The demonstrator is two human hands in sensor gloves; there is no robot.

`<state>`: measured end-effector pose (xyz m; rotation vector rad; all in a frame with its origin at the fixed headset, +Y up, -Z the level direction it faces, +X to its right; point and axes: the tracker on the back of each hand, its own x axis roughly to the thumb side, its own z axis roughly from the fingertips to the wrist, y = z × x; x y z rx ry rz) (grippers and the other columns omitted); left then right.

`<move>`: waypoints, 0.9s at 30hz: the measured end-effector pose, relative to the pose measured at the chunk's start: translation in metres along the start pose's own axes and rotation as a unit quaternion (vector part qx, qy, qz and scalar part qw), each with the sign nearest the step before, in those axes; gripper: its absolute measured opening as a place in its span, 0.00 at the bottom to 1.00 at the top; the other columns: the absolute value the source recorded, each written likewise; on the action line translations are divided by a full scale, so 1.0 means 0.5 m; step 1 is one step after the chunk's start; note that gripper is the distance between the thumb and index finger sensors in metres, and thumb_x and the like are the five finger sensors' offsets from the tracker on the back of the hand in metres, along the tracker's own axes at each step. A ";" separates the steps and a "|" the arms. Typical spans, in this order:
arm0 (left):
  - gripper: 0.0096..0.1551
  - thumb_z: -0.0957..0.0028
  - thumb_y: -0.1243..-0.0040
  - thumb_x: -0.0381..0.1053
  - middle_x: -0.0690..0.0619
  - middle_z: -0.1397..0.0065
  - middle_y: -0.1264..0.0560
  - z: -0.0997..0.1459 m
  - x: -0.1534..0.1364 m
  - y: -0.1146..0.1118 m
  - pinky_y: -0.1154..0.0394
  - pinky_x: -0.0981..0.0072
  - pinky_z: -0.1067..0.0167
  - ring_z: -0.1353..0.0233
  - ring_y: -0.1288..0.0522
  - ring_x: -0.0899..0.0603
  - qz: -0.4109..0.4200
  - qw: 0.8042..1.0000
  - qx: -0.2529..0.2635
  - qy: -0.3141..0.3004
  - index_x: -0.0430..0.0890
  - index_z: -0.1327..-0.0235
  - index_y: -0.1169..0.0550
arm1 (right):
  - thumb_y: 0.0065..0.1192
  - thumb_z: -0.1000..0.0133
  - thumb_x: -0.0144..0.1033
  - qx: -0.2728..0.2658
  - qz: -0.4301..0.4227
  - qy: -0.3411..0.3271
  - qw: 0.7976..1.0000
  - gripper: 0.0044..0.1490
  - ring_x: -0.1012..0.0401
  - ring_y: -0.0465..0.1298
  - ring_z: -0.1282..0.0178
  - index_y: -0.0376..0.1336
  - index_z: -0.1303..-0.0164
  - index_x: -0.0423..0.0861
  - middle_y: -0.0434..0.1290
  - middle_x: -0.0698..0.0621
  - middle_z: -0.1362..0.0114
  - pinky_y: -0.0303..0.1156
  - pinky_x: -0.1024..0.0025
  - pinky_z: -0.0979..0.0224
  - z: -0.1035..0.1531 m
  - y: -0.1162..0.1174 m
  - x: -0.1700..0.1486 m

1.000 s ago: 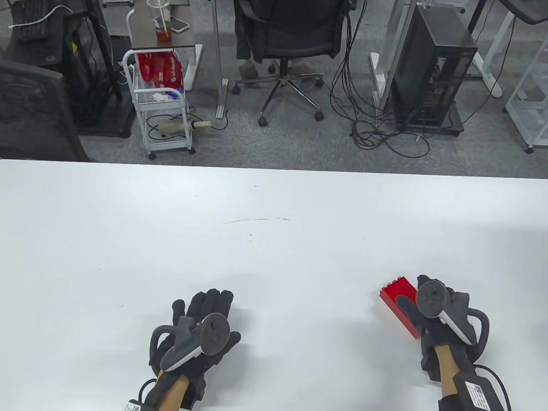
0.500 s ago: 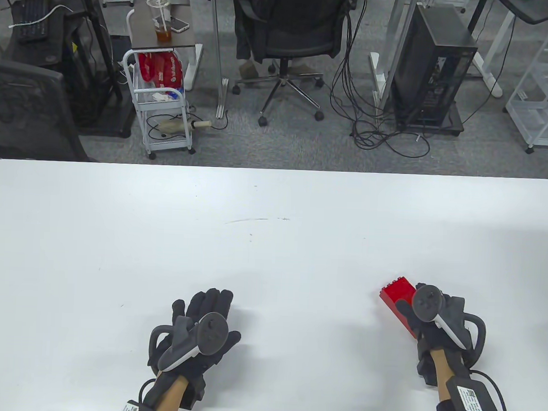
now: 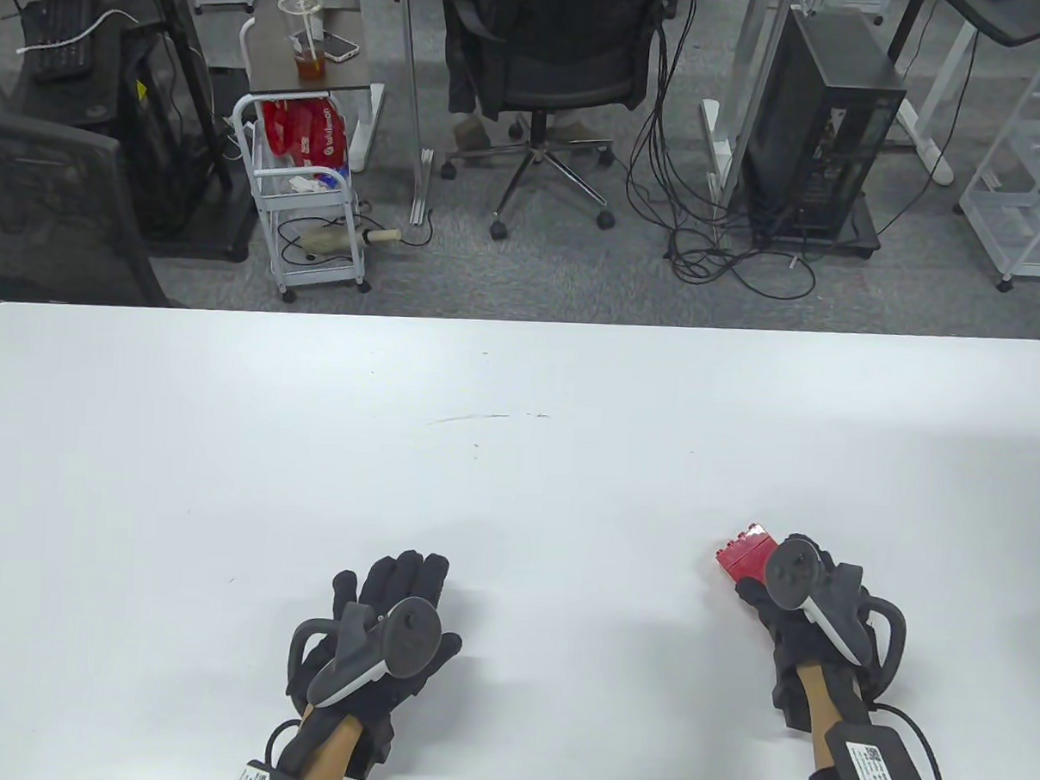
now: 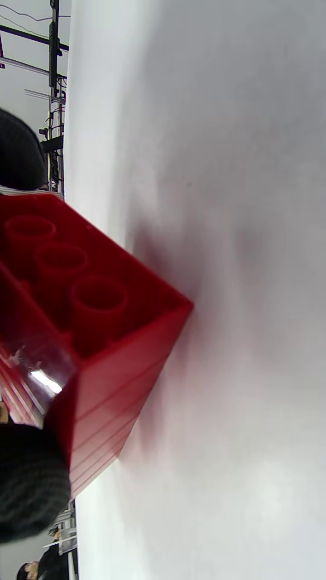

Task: Separate stacked toy bricks from each other

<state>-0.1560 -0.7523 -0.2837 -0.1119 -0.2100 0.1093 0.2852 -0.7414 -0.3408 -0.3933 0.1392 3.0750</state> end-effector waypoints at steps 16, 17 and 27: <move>0.54 0.50 0.51 0.72 0.47 0.09 0.48 -0.003 0.006 -0.003 0.50 0.31 0.21 0.11 0.45 0.35 -0.007 1.000 -0.016 0.002 0.57 0.14 0.55 | 0.53 0.49 0.73 -0.009 0.025 -0.043 0.999 0.52 0.53 0.82 0.44 0.54 0.23 0.48 0.74 0.51 0.39 0.77 0.48 0.38 -0.009 0.011 0.011; 0.54 0.50 0.52 0.72 0.47 0.09 0.48 -0.003 0.006 -0.002 0.50 0.31 0.21 0.11 0.45 0.35 -0.006 1.000 -0.016 0.002 0.57 0.14 0.55 | 0.52 0.49 0.73 -0.017 0.025 -0.044 0.999 0.50 0.54 0.82 0.46 0.55 0.24 0.49 0.75 0.51 0.40 0.78 0.50 0.41 -0.008 0.011 0.011; 0.54 0.50 0.52 0.72 0.47 0.09 0.48 0.001 0.010 0.005 0.49 0.32 0.21 0.11 0.44 0.36 0.022 1.000 0.004 -0.020 0.57 0.14 0.55 | 0.40 0.43 0.69 -0.077 -0.067 -0.166 0.981 0.42 0.50 0.84 0.49 0.57 0.26 0.51 0.76 0.50 0.42 0.79 0.49 0.46 0.061 -0.007 0.109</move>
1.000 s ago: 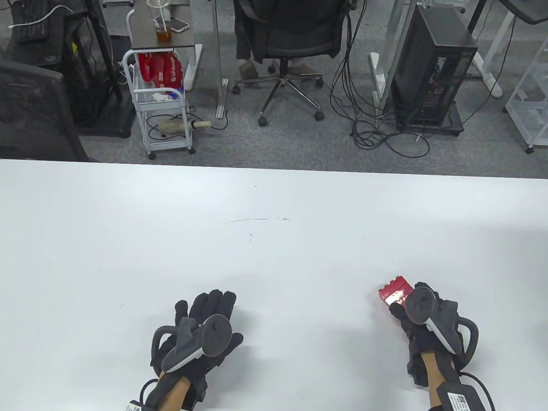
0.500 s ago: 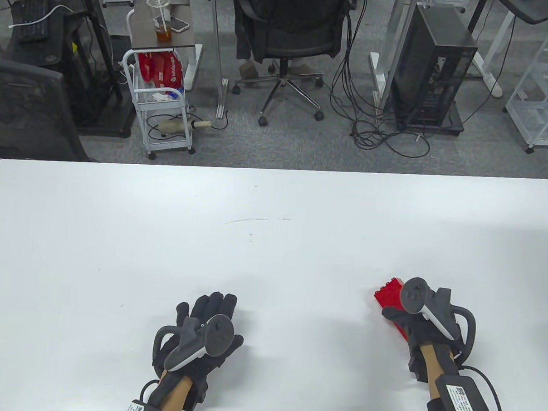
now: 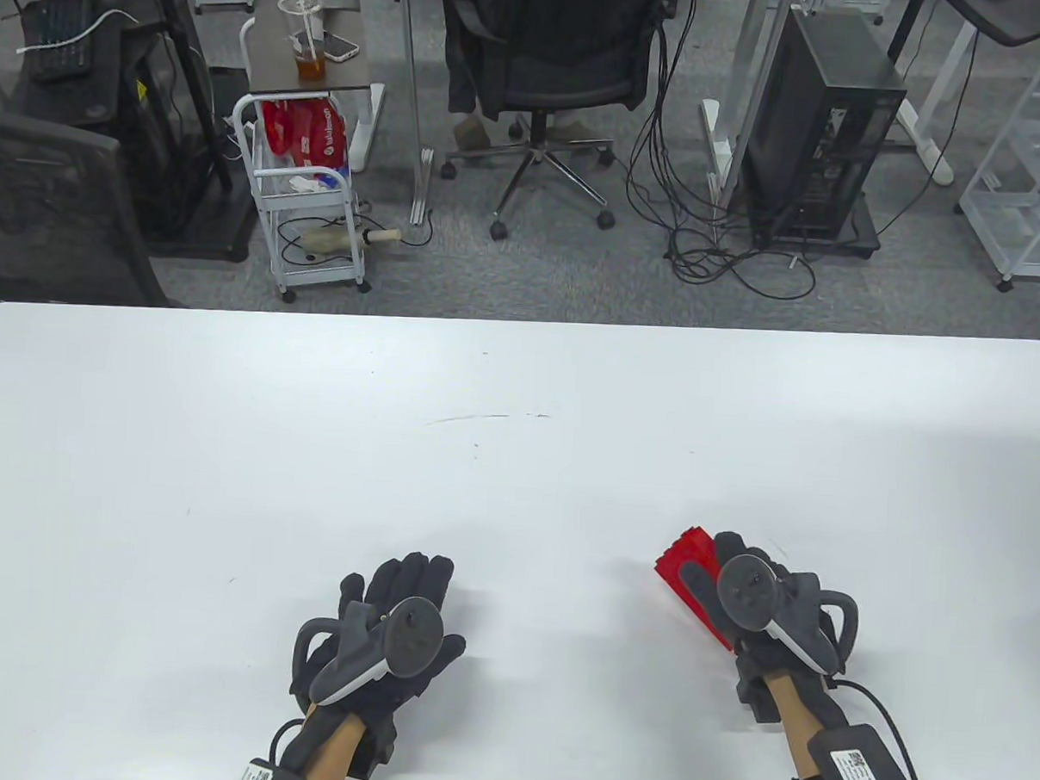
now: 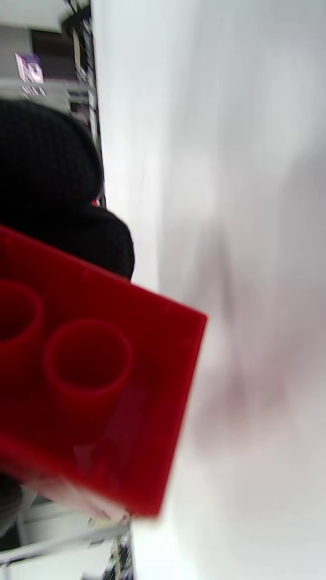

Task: Separate stacked toy bricks from each other

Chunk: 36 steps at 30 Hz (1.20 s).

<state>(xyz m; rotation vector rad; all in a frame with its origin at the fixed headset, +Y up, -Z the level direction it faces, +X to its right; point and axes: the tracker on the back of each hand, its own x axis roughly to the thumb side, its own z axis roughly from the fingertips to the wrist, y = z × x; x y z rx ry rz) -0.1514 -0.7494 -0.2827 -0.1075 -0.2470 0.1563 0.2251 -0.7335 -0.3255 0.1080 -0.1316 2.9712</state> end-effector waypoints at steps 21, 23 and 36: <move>0.52 0.50 0.52 0.72 0.50 0.10 0.43 0.027 0.047 0.017 0.43 0.35 0.22 0.14 0.39 0.37 0.166 0.977 0.037 -0.132 0.56 0.15 0.52 | 0.37 0.42 0.69 -0.075 -0.112 -0.192 0.972 0.40 0.53 0.85 0.51 0.55 0.25 0.55 0.76 0.52 0.39 0.81 0.62 0.60 0.110 -0.012 0.167; 0.51 0.49 0.52 0.71 0.50 0.11 0.43 0.029 0.057 0.016 0.42 0.35 0.22 0.14 0.39 0.38 0.183 0.972 0.043 -0.142 0.56 0.15 0.52 | 0.39 0.42 0.68 -0.087 -0.106 -0.209 0.968 0.40 0.53 0.85 0.53 0.56 0.26 0.54 0.76 0.52 0.39 0.81 0.61 0.61 0.119 -0.005 0.176; 0.39 0.47 0.46 0.60 0.57 0.16 0.32 0.025 0.086 0.006 0.36 0.39 0.24 0.20 0.27 0.42 0.242 0.955 0.020 -0.172 0.63 0.20 0.39 | 0.40 0.43 0.68 -0.099 -0.046 -0.255 0.961 0.40 0.54 0.85 0.54 0.57 0.27 0.54 0.77 0.52 0.39 0.81 0.61 0.61 0.159 0.013 0.217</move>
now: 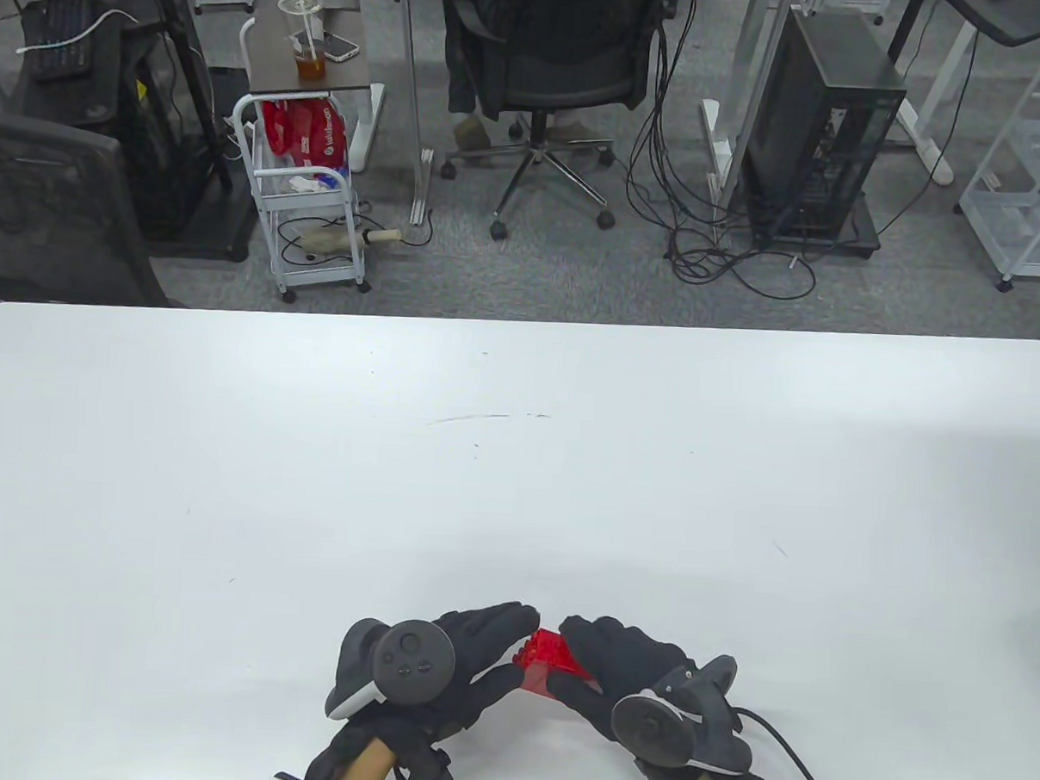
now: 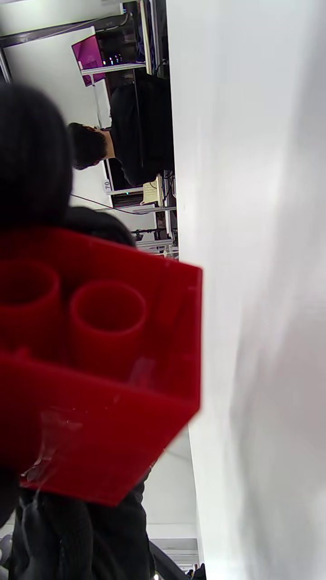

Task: Separate stacked toy bricks from each other

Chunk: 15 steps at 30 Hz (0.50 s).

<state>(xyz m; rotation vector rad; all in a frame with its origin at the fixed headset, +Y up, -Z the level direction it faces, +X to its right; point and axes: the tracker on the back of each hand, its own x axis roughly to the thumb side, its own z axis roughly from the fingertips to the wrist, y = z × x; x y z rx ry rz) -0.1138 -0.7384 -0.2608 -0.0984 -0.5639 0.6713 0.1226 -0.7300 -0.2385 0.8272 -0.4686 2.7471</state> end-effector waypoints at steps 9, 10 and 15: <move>0.42 0.55 0.34 0.51 0.55 0.24 0.24 -0.008 0.011 -0.002 0.31 0.41 0.26 0.27 0.19 0.44 0.055 0.998 0.008 0.007 0.54 0.22 0.34 | 0.40 0.42 0.67 0.001 0.001 0.003 1.000 0.40 0.54 0.85 0.55 0.57 0.26 0.53 0.77 0.52 0.37 0.80 0.61 0.62 0.001 0.006 0.010; 0.42 0.55 0.34 0.51 0.54 0.24 0.23 -0.007 0.016 -0.001 0.30 0.42 0.26 0.28 0.19 0.44 0.049 0.999 0.020 0.004 0.54 0.23 0.33 | 0.40 0.42 0.67 -0.002 -0.005 0.011 1.000 0.41 0.54 0.85 0.55 0.57 0.26 0.52 0.76 0.52 0.36 0.80 0.61 0.62 0.001 0.006 0.012; 0.43 0.57 0.35 0.51 0.51 0.27 0.21 0.000 0.049 -0.002 0.28 0.44 0.28 0.32 0.17 0.43 -0.021 0.997 0.074 -0.004 0.51 0.23 0.32 | 0.40 0.42 0.66 -0.029 -0.024 0.035 0.999 0.41 0.54 0.85 0.56 0.56 0.25 0.52 0.76 0.53 0.37 0.80 0.59 0.64 0.006 0.005 0.020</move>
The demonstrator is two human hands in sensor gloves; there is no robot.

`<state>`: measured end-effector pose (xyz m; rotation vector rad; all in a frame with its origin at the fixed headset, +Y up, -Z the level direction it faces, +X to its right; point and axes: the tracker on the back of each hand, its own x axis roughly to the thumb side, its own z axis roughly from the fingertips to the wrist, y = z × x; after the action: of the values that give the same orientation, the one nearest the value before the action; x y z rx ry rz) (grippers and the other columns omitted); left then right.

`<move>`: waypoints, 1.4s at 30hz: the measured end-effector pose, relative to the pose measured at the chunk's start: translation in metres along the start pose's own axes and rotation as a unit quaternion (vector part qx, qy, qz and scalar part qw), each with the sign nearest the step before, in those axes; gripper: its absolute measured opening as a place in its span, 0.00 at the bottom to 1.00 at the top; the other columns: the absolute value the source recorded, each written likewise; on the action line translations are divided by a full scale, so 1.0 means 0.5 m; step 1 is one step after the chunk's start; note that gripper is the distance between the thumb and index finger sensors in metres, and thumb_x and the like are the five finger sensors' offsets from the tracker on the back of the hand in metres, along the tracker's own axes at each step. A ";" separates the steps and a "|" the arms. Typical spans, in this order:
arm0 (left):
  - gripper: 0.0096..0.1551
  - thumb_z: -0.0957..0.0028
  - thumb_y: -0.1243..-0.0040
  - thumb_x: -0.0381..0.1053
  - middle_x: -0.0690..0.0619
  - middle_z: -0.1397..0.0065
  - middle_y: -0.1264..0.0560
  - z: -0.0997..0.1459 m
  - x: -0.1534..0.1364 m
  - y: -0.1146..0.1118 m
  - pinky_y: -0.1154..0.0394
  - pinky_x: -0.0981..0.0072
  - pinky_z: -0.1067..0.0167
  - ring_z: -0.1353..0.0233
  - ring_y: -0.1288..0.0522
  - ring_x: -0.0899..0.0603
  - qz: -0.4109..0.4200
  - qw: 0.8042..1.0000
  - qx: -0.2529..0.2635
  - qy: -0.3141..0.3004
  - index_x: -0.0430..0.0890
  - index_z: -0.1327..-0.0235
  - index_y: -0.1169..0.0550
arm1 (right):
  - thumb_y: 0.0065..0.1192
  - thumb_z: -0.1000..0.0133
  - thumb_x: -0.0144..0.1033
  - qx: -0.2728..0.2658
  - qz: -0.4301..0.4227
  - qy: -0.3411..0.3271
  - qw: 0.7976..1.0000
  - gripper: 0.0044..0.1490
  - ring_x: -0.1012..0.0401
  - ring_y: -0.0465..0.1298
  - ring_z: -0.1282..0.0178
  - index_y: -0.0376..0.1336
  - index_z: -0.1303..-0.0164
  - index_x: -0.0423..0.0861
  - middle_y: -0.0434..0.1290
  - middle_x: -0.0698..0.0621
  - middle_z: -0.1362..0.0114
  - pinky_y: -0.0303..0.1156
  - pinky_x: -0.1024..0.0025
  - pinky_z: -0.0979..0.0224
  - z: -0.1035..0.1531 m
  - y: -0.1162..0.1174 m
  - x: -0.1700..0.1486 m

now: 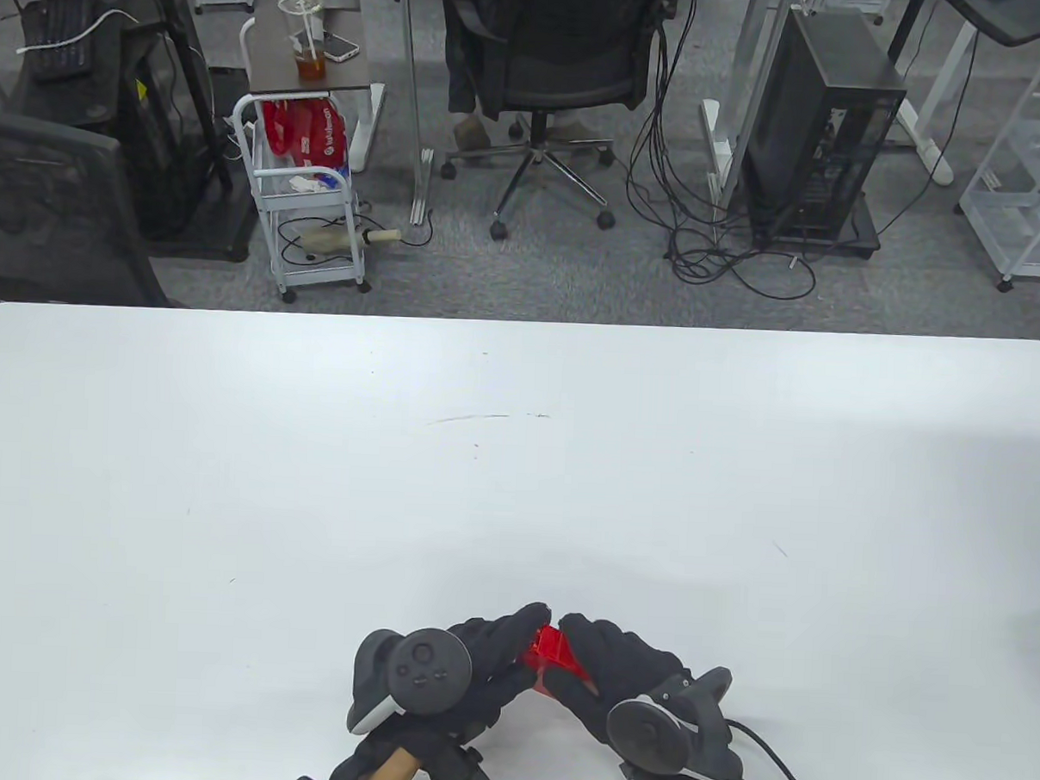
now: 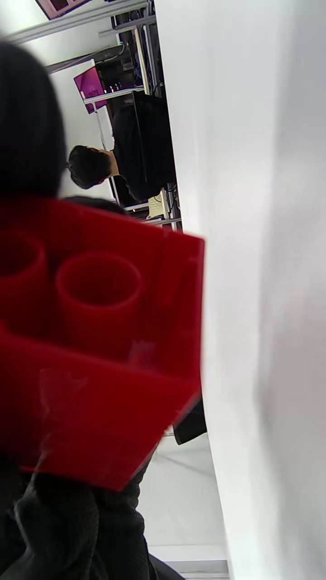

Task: Separate stacked toy bricks from each other

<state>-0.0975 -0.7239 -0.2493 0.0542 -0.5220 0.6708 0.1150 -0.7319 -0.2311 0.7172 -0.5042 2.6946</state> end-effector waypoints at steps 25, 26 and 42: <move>0.44 0.60 0.35 0.55 0.50 0.31 0.18 0.012 0.030 -0.001 0.27 0.44 0.29 0.37 0.13 0.44 -0.073 0.996 0.053 -0.005 0.49 0.25 0.29 | 0.44 0.42 0.68 -0.004 -0.008 0.011 1.000 0.41 0.54 0.84 0.58 0.59 0.27 0.52 0.77 0.52 0.40 0.80 0.58 0.65 -0.001 -0.004 0.003; 0.44 0.61 0.35 0.55 0.50 0.31 0.18 0.013 0.031 0.000 0.27 0.44 0.29 0.37 0.13 0.44 -0.074 0.996 0.052 -0.004 0.49 0.25 0.29 | 0.44 0.42 0.68 -0.004 -0.003 0.011 1.000 0.41 0.54 0.84 0.58 0.59 0.27 0.52 0.77 0.52 0.40 0.80 0.59 0.65 -0.002 -0.004 0.004; 0.43 0.57 0.36 0.60 0.54 0.28 0.19 0.016 0.030 0.008 0.30 0.42 0.27 0.35 0.15 0.46 -0.158 0.984 0.085 0.012 0.55 0.24 0.30 | 0.44 0.43 0.69 -0.014 -0.009 0.034 0.999 0.41 0.55 0.85 0.58 0.59 0.27 0.53 0.78 0.53 0.40 0.81 0.61 0.66 -0.008 0.002 -0.013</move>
<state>-0.0933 -0.7137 -0.2358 0.2838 -0.4204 0.4035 0.1181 -0.7326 -0.2381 0.6178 -0.5158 2.6798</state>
